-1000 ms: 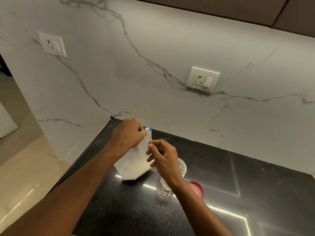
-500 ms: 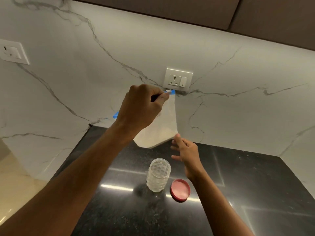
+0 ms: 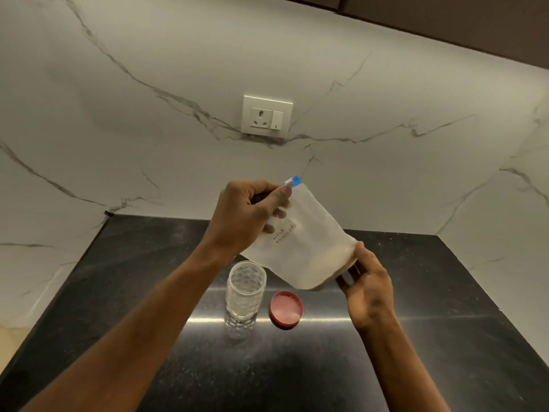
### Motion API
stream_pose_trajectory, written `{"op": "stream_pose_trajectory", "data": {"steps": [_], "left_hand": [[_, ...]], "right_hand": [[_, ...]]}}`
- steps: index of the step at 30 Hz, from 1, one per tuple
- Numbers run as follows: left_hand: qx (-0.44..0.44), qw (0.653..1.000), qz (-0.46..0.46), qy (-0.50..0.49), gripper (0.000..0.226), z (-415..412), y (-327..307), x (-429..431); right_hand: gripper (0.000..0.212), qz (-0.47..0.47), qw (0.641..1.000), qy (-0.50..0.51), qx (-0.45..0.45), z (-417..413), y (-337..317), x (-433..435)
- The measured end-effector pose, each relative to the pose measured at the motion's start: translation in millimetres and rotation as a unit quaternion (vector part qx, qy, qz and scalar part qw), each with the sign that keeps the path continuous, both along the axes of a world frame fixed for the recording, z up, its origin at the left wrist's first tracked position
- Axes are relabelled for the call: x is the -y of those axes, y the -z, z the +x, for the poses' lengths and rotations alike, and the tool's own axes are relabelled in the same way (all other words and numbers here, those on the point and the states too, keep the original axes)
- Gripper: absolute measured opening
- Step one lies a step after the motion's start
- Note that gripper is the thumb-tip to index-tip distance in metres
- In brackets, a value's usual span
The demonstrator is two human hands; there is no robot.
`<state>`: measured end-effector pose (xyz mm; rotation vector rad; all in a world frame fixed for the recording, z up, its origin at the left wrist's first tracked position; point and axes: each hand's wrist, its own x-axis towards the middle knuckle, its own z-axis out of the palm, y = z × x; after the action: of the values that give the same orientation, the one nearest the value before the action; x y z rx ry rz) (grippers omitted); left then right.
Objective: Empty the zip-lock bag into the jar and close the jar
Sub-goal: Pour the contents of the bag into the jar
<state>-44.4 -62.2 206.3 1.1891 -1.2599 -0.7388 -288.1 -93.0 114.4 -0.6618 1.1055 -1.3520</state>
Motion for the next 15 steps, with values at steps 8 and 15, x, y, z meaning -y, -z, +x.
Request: {"op": "stream_pose_trajectory", "data": {"steps": [8,15], "left_hand": [[-0.086,0.99,0.089,0.067,0.012,9,51,1],[-0.094,0.983,0.146,0.065,0.019,25,79,-3]], "right_hand": [[0.027,-0.064,0.996,0.033,-0.056,-23,1,-6],[0.029,-0.138,0.981,-0.016,-0.136,-23,2,-9]]}}
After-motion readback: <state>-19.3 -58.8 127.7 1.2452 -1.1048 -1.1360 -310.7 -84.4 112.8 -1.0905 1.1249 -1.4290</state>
